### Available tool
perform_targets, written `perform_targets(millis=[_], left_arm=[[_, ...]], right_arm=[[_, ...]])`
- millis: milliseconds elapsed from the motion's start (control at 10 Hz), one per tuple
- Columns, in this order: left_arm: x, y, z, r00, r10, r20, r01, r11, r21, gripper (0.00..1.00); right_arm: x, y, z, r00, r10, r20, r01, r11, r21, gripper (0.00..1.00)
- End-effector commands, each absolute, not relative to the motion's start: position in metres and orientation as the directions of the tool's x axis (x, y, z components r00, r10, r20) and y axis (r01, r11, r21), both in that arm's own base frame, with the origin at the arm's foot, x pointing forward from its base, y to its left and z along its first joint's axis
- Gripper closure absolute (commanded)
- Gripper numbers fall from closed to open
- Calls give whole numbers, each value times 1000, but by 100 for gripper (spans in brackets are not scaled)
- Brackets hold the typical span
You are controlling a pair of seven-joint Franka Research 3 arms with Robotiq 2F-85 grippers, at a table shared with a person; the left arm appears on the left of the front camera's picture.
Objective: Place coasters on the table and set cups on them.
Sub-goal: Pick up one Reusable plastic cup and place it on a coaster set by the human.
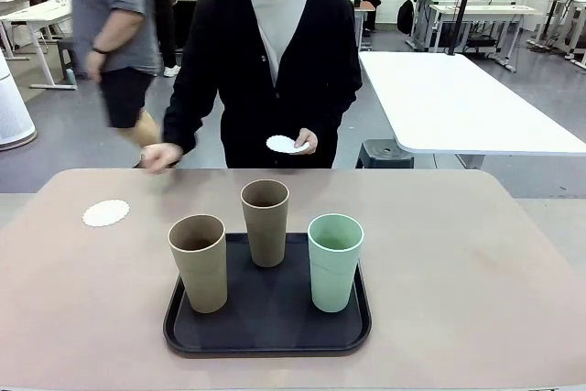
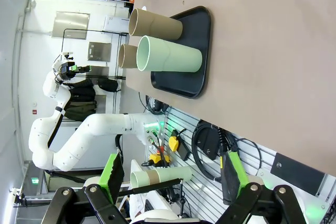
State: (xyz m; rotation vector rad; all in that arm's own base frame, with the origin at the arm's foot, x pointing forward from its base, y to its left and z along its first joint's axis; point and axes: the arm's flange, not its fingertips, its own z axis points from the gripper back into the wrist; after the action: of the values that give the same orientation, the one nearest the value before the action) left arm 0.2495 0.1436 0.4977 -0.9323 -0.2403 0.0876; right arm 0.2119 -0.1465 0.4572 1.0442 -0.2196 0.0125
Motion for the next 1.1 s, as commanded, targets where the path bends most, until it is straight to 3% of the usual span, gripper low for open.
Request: perform_targets(millis=[0,200,300,500,600,800,1000], left_arm=[[249,144,497,969,177,173,39,583,-812,0],[250,144,498,970,178,167,29,595,-803,0],[275,128,527,952,122,281,116,706,-699,0],[318,88,559,947,-70,313,229,829,-510,0],[329,66,568,937,-205,284,318,836,-447,0],[342,20,570,879,-420,225,463,866,-190,0],[330,-23,558,743,-659,116,669,738,-88,0]], right_arm=[[213,-146,456,976,-95,195,-125,488,864,0],[213,-146,456,976,-95,195,-125,488,864,0],[213,-146,456,976,-95,195,-125,488,864,0],[213,-146,456,976,-95,195,-125,488,864,0],[213,-146,456,976,-95,195,-125,488,864,0],[213,-146,456,976,-95,195,-125,488,864,0],[213,-146,456,976,-95,195,-125,488,864,0]])
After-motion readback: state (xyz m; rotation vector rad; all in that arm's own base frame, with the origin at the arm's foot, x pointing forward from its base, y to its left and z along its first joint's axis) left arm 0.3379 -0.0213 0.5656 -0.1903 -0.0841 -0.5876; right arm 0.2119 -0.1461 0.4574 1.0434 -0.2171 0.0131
